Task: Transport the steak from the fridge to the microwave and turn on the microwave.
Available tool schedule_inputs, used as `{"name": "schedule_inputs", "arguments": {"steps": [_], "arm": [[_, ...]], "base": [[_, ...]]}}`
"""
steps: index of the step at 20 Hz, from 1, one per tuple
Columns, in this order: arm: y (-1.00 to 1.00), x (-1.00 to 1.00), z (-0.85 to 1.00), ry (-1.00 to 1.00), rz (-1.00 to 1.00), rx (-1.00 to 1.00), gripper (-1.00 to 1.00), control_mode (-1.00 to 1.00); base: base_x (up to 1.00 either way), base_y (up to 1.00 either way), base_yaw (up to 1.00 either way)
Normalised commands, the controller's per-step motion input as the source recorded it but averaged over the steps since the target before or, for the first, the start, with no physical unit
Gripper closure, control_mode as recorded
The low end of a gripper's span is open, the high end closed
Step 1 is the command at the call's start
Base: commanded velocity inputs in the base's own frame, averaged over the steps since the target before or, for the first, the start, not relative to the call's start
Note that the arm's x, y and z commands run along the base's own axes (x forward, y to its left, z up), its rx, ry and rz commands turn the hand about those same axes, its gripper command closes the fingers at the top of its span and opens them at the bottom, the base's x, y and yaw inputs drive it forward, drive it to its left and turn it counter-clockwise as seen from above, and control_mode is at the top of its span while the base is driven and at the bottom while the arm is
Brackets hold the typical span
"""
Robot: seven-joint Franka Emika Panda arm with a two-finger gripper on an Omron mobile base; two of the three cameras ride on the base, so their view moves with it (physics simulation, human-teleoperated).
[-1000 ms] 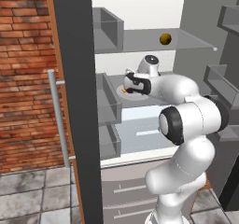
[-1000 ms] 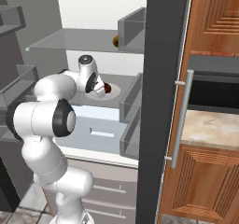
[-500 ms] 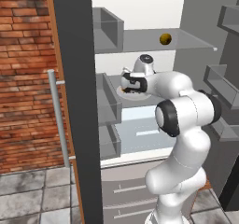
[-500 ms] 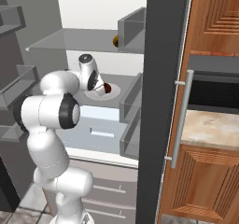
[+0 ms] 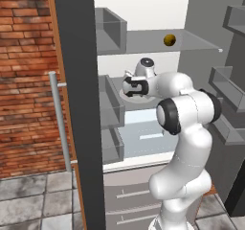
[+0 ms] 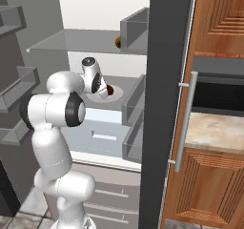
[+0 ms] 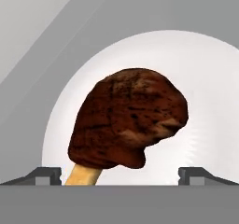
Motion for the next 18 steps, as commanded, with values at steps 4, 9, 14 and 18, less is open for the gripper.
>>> {"name": "schedule_inputs", "arguments": {"steps": [4,9,14,18], "arm": [[0.0,0.31,-0.11,0.0,-0.02,0.0,-1.0,-1.0],[0.0,0.27,-0.08,0.0,-0.02,0.0,-1.0,-1.0],[0.0,0.13,-0.1,0.0,-0.01,0.0,-1.0,-1.0],[0.0,0.06,-0.19,0.0,0.0,0.0,-1.0,-1.0]], "base": [[0.0,0.0,0.0],[0.0,0.0,0.0],[0.0,0.0,0.0],[0.0,0.0,0.0]]}}
